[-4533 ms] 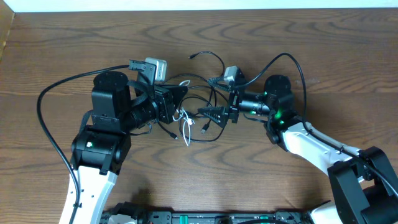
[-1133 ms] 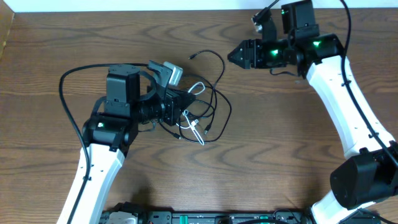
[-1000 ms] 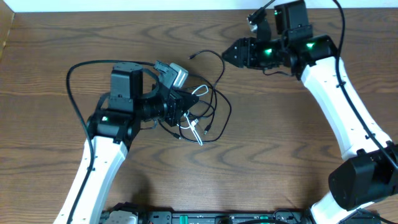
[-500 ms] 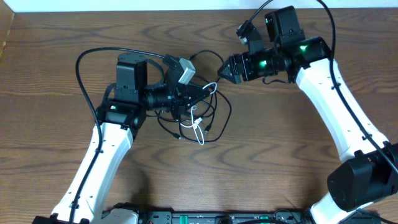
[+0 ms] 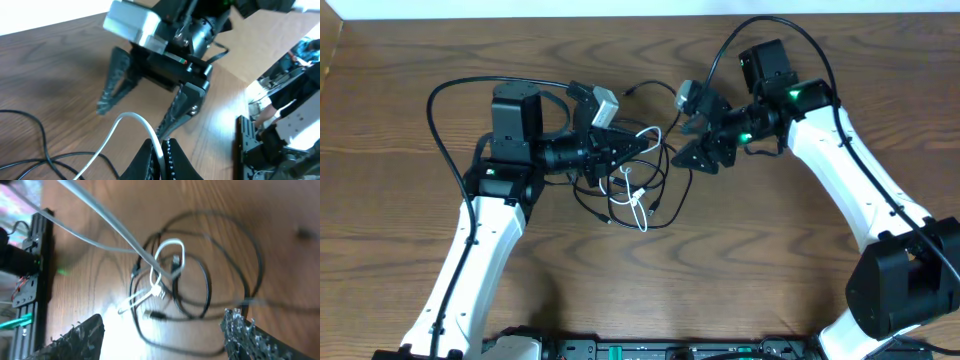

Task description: Untangle cables

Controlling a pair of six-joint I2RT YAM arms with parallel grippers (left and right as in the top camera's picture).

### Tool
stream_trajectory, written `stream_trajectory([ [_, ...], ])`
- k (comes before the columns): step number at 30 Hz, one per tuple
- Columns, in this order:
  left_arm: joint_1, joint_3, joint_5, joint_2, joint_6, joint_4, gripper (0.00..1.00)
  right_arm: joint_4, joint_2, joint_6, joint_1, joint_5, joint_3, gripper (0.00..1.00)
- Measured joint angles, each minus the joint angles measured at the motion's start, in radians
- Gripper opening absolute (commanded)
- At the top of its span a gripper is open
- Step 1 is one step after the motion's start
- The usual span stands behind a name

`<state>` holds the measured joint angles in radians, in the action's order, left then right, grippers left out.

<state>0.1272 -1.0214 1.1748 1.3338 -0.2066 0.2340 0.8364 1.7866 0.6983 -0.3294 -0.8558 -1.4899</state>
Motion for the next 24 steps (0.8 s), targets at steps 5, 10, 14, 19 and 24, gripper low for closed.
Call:
stream_trajectory([
  [5, -0.003, 0.000, 0.052, 0.000, 0.002, -0.001, 0.08, -0.127, 0.000, 0.047, -0.001, -0.087, 0.004, 0.66],
  [10, -0.003, 0.000, 0.087, 0.000, 0.017, -0.017, 0.08, -0.201, 0.000, 0.039, -0.004, -0.126, 0.005, 0.63],
  [14, -0.003, 0.000, 0.114, 0.000, 0.029, -0.031, 0.07, -0.238, 0.000, 0.036, -0.008, -0.171, 0.005, 0.63],
  [19, -0.003, 0.000, 0.129, 0.000, 0.036, -0.033, 0.08, -0.264, 0.000, 0.036, -0.010, -0.236, 0.005, 0.62],
  [24, -0.003, 0.000, 0.132, 0.000, 0.046, -0.033, 0.08, -0.280, 0.002, 0.035, -0.018, -0.273, 0.005, 0.59],
])
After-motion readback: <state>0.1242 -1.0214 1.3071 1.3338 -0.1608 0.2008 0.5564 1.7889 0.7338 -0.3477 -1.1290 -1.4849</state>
